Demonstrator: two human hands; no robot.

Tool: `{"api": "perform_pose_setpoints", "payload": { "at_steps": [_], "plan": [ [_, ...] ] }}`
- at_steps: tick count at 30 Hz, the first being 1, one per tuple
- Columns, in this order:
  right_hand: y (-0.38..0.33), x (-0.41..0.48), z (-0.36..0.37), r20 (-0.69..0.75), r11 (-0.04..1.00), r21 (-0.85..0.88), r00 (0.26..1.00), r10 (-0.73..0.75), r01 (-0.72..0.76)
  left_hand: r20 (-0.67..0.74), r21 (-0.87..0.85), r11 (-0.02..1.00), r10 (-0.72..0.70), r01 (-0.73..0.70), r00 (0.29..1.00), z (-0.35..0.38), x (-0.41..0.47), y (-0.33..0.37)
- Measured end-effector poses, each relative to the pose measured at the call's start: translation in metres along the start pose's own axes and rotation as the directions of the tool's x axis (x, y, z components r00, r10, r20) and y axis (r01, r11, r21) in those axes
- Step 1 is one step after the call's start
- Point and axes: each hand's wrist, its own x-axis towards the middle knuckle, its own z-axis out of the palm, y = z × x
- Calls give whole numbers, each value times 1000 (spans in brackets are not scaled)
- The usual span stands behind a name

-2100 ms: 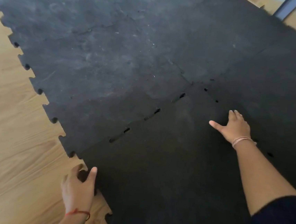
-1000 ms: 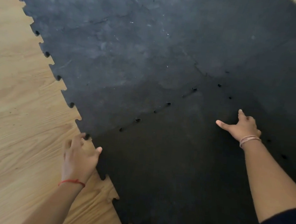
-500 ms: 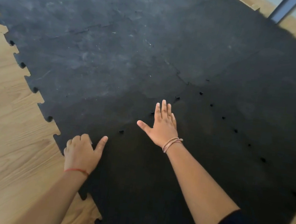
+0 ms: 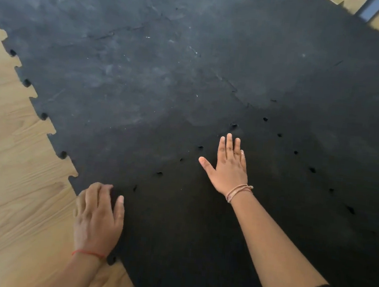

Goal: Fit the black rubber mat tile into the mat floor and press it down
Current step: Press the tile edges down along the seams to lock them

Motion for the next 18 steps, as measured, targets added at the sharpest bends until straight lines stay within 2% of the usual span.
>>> {"api": "perform_pose_setpoints", "payload": {
  "at_steps": [3, 5, 9, 12, 14, 18],
  "plan": [
    [-33, -22, 16, -38, 969, -20, 968, -248, 247, 42, -15, 999, 37, -37, 998, 9, -34, -4],
    [-52, -36, 27, -24, 937, -23, 937, -348, 347, 96, -44, 997, 75, -71, 993, 15, -41, -10],
    [-57, -41, 32, -55, 936, -45, 935, -351, 349, 101, -91, 987, 140, -131, 985, 14, -32, -13],
    [-57, -40, 32, -73, 937, -44, 934, -349, 347, 80, -161, 979, 137, -123, 987, 10, -31, -9],
    [-59, -39, 32, -71, 937, -50, 935, -349, 346, 27, -224, 972, 83, -75, 996, 9, -31, -5],
    [-57, -34, 21, -48, 922, -91, 923, -381, 376, 37, -382, 909, -164, 166, 986, 2, -28, 4]
  ]
}}
